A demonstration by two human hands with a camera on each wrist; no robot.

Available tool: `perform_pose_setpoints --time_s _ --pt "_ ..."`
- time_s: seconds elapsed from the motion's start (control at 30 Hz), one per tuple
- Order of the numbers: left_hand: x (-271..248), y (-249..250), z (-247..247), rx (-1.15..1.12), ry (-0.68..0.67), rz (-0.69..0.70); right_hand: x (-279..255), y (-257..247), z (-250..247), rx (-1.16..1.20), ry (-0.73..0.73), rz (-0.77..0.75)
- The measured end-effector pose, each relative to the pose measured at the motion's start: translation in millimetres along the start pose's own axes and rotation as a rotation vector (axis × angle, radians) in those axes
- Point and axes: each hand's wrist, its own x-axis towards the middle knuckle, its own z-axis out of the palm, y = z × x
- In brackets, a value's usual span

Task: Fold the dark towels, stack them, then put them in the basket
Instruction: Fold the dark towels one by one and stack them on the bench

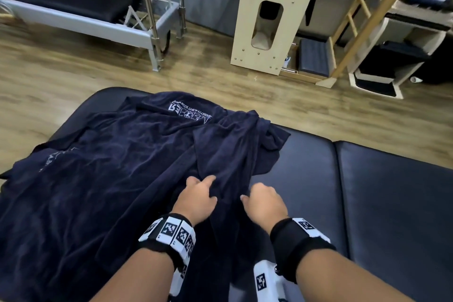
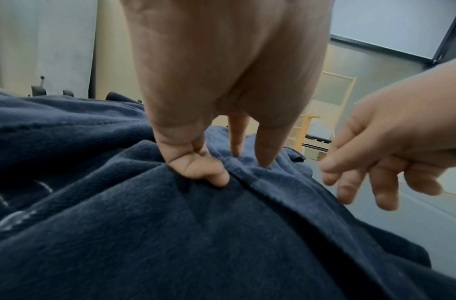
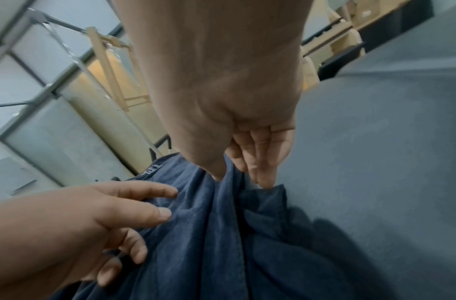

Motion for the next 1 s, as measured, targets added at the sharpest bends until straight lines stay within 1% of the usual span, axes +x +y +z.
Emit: perform_pose_setpoints --time_s 0.13,0.2,0.27,0.37,0.43,0.5,0.6,0.73,0.77,0.8,0.83,0.87,0.9,0.97,1.0 --pt "3.4 -0.8 1.9 -0.016 -0.006 0.050 14.5 -12.3 11.9 0.080 -0.009 0.044" --pt "1.5 1.4 -0.1 -0.049 0.037 0.078 16.8 -13.6 13.5 0.094 -0.004 0.050" --pt "-4.7 5.2 -3.3 -0.134 0.094 0.072 14.8 -10.9 10.4 0.114 0.013 0.071" --pt "-12.8 14.8 -7.6 -0.209 0.146 0.050 3.5 6.1 2.8 0.156 0.051 0.113" --pt "-16.4 20.8 -5.7 -0.211 0.123 0.097 -7.5 27.7 0.7 0.154 0.062 0.141" --pt "-20.8 31.2 0.1 -0.220 0.035 0.187 -25.2 58.6 -1.2 0.128 0.060 0.190" --pt "-28.0 49.5 14.8 -0.123 -0.187 0.263 -56.8 111.4 -2.1 0.114 0.018 0.288" --pt "-40.0 70.0 44.7 0.102 -0.566 0.282 -111.8 187.4 4.3 0.025 -0.106 0.463" --pt "-43.0 71.9 50.9 0.136 -0.632 0.288 -122.8 202.1 6.4 -0.001 -0.154 0.498" --pt "-43.8 74.3 58.2 0.174 -0.664 0.290 -133.0 213.5 7.4 -0.032 -0.205 0.521" --pt "-43.2 75.7 62.3 0.200 -0.642 0.288 -138.0 218.5 5.8 -0.063 -0.236 0.522" --pt "-40.2 77.7 67.5 0.221 -0.569 0.286 -139.8 220.8 3.2 -0.087 -0.251 0.516" --pt "-35.9 77.8 69.9 0.242 -0.448 0.278 -136.3 216.6 -1.8 -0.107 -0.239 0.502" --pt "-27.0 80.5 71.5 0.284 -0.211 0.250 -118.2 203.4 -13.8 -0.113 -0.150 0.455" --pt "-22.5 81.2 71.6 0.280 -0.130 0.225 -105.7 194.2 -19.9 -0.099 -0.099 0.418"
